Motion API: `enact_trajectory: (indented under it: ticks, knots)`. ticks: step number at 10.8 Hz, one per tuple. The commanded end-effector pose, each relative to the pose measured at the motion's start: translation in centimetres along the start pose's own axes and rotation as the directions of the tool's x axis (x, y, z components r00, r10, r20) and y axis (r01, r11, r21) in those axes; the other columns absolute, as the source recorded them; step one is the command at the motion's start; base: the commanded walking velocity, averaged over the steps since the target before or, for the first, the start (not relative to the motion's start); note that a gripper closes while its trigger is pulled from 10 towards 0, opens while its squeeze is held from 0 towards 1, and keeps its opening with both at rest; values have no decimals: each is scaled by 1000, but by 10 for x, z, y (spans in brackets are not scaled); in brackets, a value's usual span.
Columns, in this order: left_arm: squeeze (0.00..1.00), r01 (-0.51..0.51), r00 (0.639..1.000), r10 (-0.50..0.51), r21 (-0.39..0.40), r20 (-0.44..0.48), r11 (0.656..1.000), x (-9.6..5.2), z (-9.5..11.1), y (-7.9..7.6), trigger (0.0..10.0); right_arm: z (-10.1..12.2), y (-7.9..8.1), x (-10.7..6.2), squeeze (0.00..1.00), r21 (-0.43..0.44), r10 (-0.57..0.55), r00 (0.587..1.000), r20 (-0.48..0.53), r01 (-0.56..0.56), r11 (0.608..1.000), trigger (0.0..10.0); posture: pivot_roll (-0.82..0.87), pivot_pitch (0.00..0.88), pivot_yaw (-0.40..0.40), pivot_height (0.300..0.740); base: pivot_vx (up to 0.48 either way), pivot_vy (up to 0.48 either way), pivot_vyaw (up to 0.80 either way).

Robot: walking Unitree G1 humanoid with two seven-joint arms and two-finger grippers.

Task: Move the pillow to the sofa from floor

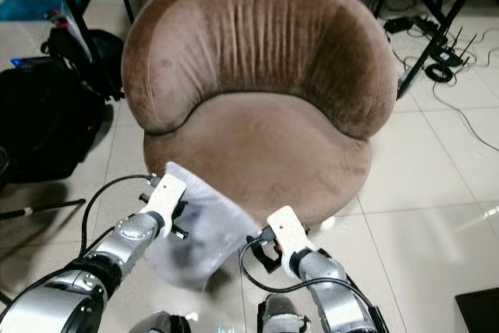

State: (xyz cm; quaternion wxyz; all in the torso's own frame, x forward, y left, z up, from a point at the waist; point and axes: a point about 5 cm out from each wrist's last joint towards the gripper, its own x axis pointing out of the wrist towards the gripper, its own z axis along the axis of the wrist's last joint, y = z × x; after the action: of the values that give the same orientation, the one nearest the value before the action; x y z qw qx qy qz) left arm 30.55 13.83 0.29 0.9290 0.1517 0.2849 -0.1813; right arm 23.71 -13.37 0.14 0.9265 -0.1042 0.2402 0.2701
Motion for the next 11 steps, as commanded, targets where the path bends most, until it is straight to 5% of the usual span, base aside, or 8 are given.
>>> enact_trajectory:
  ticks: [1, 11]
  knots:
    - [0, -11, 999, 11, -3, 37, 1000, 0, 6, 0, 10000, -7, -1, -1, 0, 7, -5, 1000, -19, 5, 1000, 10000, -203, 88, -12, 740, 0, 0, 0]
    - [0, -17, 999, 18, -16, 38, 1000, 0, 5, 0, 10000, -3, -5, 5, 0, 0, -18, 1000, -12, 18, 1000, 10000, -197, 64, -10, 740, 0, 0, 0]
